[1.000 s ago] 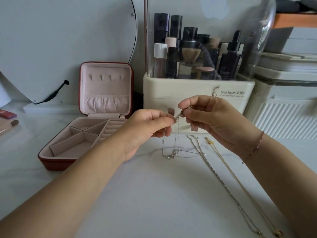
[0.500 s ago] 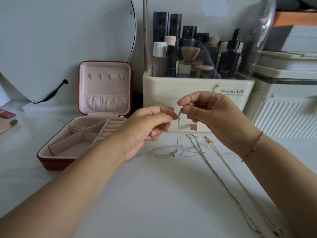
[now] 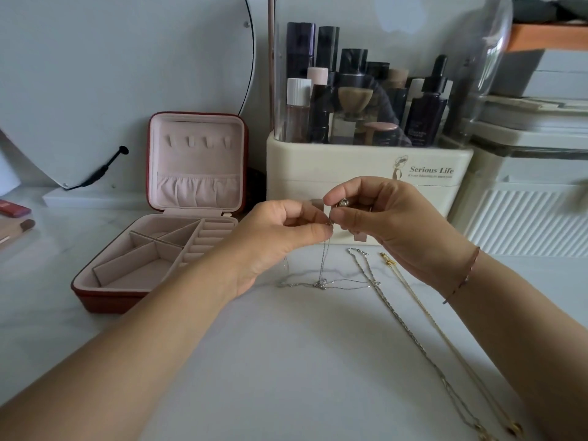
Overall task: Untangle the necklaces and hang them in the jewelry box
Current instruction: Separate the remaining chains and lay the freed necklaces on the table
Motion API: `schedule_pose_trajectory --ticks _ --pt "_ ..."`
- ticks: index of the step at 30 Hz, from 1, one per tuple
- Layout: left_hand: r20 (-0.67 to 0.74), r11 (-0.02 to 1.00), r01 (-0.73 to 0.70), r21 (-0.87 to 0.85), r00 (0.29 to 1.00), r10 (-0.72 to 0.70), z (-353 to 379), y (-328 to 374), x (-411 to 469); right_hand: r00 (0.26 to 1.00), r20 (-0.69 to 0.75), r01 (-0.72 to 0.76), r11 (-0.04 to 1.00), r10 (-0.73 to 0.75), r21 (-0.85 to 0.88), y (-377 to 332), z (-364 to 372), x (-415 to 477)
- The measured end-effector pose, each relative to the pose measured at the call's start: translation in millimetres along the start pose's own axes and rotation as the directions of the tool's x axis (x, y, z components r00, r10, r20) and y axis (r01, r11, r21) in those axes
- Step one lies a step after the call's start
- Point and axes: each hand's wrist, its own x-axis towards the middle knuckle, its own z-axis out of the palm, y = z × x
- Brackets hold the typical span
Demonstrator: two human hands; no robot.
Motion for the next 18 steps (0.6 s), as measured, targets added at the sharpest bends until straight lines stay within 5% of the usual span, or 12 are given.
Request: schedule_pose_trajectory --ticks 18 --pt "0.001 1.0 0.012 0.028 1.0 -0.012 0.6 -0.7 0.4 0.999 0.024 -0.032 0.999 0.032 0.018 -1.6 0.7 -0.5"
